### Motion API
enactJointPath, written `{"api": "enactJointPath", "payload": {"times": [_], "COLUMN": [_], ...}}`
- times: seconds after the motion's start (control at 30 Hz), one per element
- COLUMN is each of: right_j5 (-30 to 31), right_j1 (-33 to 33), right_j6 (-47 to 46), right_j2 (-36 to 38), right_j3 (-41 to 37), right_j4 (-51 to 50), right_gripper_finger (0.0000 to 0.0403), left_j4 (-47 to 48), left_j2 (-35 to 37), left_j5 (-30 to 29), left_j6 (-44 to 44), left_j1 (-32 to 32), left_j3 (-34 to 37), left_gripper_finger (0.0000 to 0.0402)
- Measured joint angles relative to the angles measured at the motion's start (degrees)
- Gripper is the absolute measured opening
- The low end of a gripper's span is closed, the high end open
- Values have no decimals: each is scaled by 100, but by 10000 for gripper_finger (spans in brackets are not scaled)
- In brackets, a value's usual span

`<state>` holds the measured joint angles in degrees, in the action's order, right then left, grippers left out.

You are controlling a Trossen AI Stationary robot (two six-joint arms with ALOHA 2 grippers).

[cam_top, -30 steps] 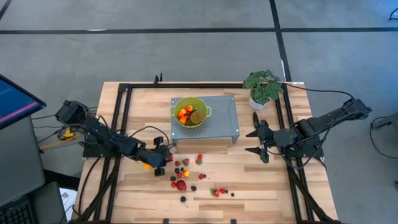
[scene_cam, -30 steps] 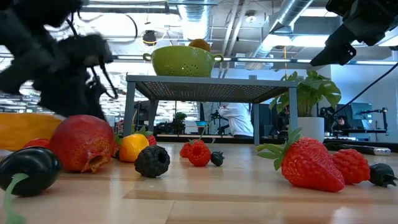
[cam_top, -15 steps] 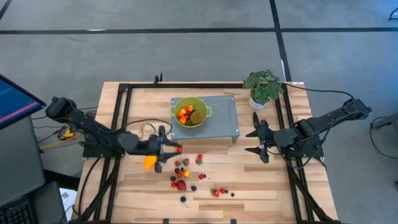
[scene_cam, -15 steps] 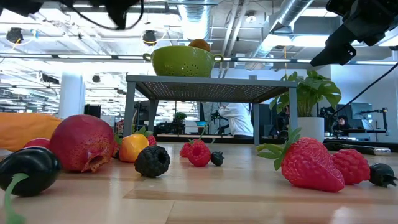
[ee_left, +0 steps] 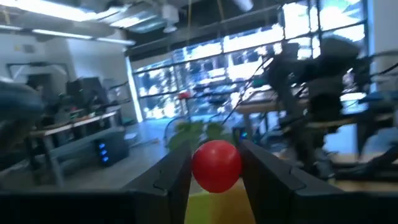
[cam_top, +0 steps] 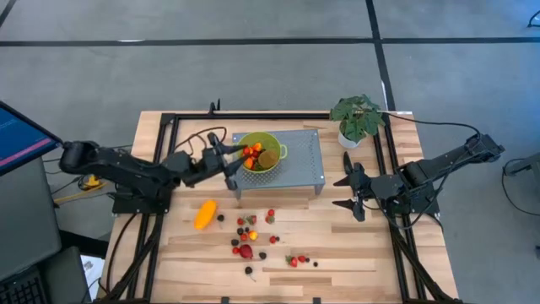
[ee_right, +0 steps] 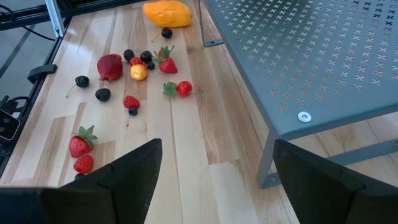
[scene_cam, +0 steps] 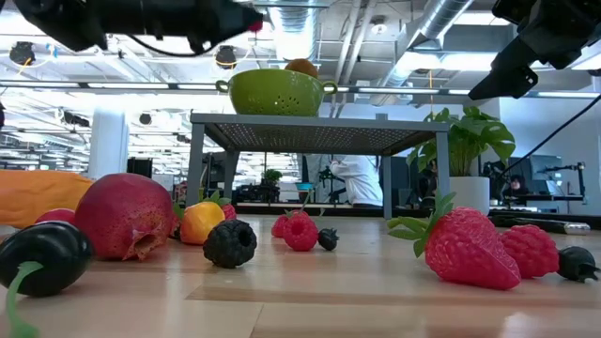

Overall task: Pick & Place Fruit
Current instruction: Put the red cherry into the green strainer bowl on the shelf, then put the black cherry into the green strainer bowl on the shelf

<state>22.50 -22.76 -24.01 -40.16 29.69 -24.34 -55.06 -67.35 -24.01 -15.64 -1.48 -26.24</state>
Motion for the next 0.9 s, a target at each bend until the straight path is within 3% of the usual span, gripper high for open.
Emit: {"api": "enactJointPath", "payload": {"times": [0.3, 0.67, 0.9], "right_j5": [0, 0, 0], "right_j1": [0, 0, 2], "right_j6": [0, 0, 0], "right_j2": [0, 0, -2], "right_j3": [0, 0, 0], "right_j4": [-2, 0, -2], "right_gripper_finger": [302, 301, 301], "left_j4": [23, 8, 54], "left_j2": [-641, -697, -597], "left_j5": [4, -131, -125], "left_j6": [1, 85, 522], "left_j1": [230, 174, -431], "left_j3": [0, 0, -2], "left_gripper_finger": [121, 187, 207]}}
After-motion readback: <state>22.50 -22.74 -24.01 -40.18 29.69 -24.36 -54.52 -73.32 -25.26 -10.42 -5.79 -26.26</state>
